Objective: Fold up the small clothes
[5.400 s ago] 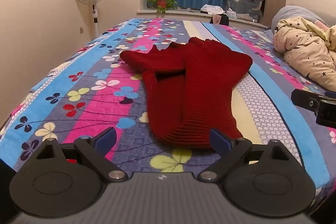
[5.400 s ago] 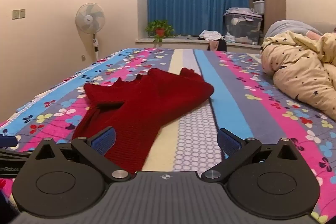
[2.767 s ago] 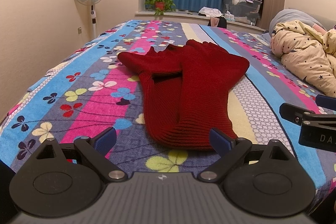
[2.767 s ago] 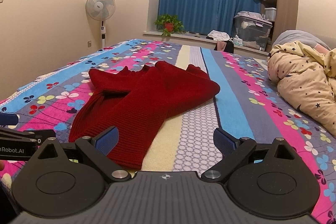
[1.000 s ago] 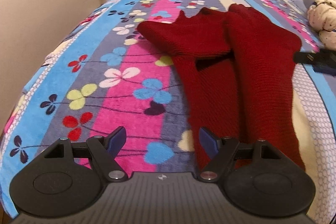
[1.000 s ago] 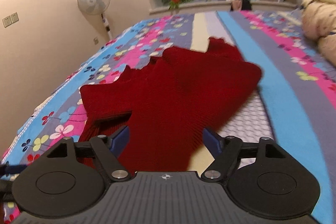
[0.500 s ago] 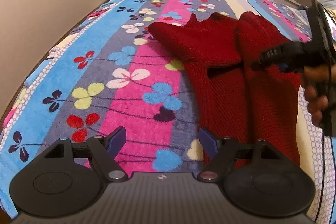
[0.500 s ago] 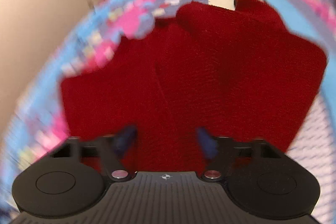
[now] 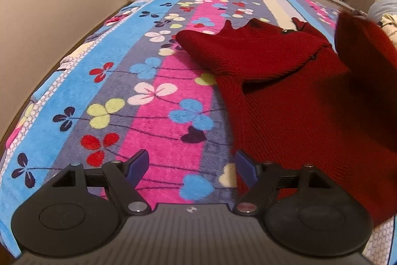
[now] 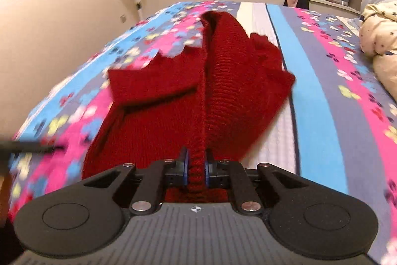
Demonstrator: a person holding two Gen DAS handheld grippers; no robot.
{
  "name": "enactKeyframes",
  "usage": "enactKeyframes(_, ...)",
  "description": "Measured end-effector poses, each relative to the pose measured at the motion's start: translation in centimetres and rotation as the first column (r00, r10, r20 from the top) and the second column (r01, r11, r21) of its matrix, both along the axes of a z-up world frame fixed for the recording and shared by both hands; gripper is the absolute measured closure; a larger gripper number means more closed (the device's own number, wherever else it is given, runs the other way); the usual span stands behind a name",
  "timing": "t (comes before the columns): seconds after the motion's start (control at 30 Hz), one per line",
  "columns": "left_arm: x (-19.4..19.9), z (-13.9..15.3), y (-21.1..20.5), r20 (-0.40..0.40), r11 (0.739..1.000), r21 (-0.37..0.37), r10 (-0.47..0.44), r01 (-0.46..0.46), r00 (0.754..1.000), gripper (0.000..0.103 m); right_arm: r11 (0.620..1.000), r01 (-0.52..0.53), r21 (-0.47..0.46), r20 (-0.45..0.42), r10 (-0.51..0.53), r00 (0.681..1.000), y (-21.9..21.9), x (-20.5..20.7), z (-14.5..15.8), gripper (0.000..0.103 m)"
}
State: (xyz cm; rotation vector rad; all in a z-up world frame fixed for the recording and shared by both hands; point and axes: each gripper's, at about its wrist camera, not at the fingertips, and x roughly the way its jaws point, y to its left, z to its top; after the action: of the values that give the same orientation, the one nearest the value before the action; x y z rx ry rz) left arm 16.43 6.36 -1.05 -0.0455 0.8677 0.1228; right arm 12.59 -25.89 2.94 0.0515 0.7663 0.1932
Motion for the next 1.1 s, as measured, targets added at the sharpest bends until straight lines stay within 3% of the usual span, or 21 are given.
enactKeyframes(0.07, -0.3, 0.0, -0.2, 0.005, 1.000, -0.010, -0.009, 0.009, 1.000, 0.022, 0.999, -0.047, 0.012, -0.018, 0.047, 0.999, 0.2, -3.3, -0.2, 0.091)
enactKeyframes(0.1, -0.4, 0.0, -0.3, 0.007, 1.000, -0.016, -0.013, 0.013, 1.000, 0.022, 0.996, -0.071, 0.052, -0.038, 0.073, 0.997, 0.0, -4.8, -0.3, 0.100)
enactKeyframes(0.17, -0.6, -0.1, -0.4, 0.003, 0.999, -0.038, -0.023, 0.023, 1.000, 0.022, 0.972, -0.155, 0.176, -0.101, 0.174, 0.979, -0.2, -6.6, -0.9, 0.100)
enactKeyframes(0.2, -0.6, -0.3, -0.4, -0.003, 0.998, -0.053, -0.026, 0.026, 1.000, 0.022, 0.964, -0.201, 0.176, -0.102, 0.221, 0.970, 0.2, -7.3, -1.1, 0.100)
enactKeyframes(0.27, -0.5, -0.8, -0.4, -0.025, 0.995, -0.093, -0.033, 0.030, 0.999, 0.022, 0.969, -0.245, 0.035, -0.056, 0.247, 0.967, 1.1, -8.2, -1.0, 0.097)
enactKeyframes(0.33, -0.5, -1.4, -0.3, -0.052, 0.992, -0.127, -0.032, 0.025, 0.998, 0.022, 0.975, -0.221, -0.033, -0.021, 0.220, 0.975, 1.0, -7.8, -0.5, 0.094)
enactKeyframes(0.37, -0.5, -1.6, -0.4, -0.064, 0.991, -0.134, -0.032, 0.023, 0.997, 0.022, 0.980, -0.199, -0.020, -0.004, 0.199, 0.980, 0.5, -7.1, -0.1, 0.084)
enactKeyframes(0.43, -0.5, -2.0, -0.9, -0.074, 0.991, -0.128, -0.041, 0.031, 0.996, 0.022, 0.988, -0.153, 0.007, 0.041, 0.152, 0.987, -0.3, -5.6, 0.5, 0.050)
enactKeyframes(0.5, -0.4, -2.2, -1.5, -0.073, 0.993, -0.110, -0.059, 0.051, 0.996, 0.022, 0.995, -0.102, -0.011, 0.085, 0.102, 0.991, -0.5, -3.2, 0.8, 0.036)
enactKeyframes(0.67, -0.1, -3.4, -3.1, -0.108, 0.992, -0.072, -0.111, 0.103, 0.988, 0.022, 0.994, -0.079, -0.081, 0.073, 0.085, 0.994, 1.3, 3.8, -1.0, 0.028)
enactKeyframes(0.77, 0.0, -4.5, -4.2, -0.144, 0.985, -0.051, -0.173, 0.167, 0.974, 0.022, 0.982, -0.104, -0.157, -0.043, 0.098, 0.994, 3.4, 8.1, -4.0, 0.029)
enactKeyframes(0.83, -0.1, -5.2, -4.8, -0.157, 0.979, -0.021, -0.206, 0.205, 0.966, 0.023, 0.958, -0.110, -0.264, -0.090, 0.089, 0.992, 4.8, 10.3, -6.3, 0.042)
enactKeyframes(0.87, -0.1, -5.4, -5.1, -0.157, 0.975, -0.014, -0.222, 0.222, 0.962, 0.029, 0.950, -0.110, -0.292, -0.098, 0.085, 0.992, 5.0, 10.7, -7.1, 0.048)
enactKeyframes(0.93, 0.0, -5.6, -5.3, -0.145, 0.968, -0.019, -0.250, 0.250, 0.957, 0.045, 0.964, -0.093, -0.248, -0.114, 0.066, 0.991, 3.7, 11.1, -7.5, 0.076)
enactKeyframes(0.97, 0.0, -5.7, -5.4, -0.137, 0.964, -0.023, -0.264, 0.264, 0.955, 0.061, 0.980, -0.072, -0.186, -0.115, 0.051, 0.992, 2.6, 11.0, -7.1, 0.079)
enactKeyframes(1.0, 0.0, -5.7, -5.6, -0.129, 0.959, -0.022, -0.282, 0.281, 0.951, 0.079, 0.991, -0.040, -0.124, -0.089, 0.029, 0.996, 1.4, 10.6, -6.4, 0.091)
enactKeyframes(1.03, -0.2, -5.6, -5.9, -0.117, 0.957, 0.005, -0.289, 0.291, 0.950, 0.086, 0.993, 0.019, -0.113, -0.036, -0.023, 0.999, 0.2, 9.8, -5.5, 0.091)
enactKeyframes(1.1, -0.5, -5.2, -6.4, -0.090, 0.947, 0.045, -0.313, 0.318, 0.945, 0.091, 0.978, 0.154, -0.139, 0.057, -0.148, 0.987, -2.3, 7.7, -3.8, 0.091)
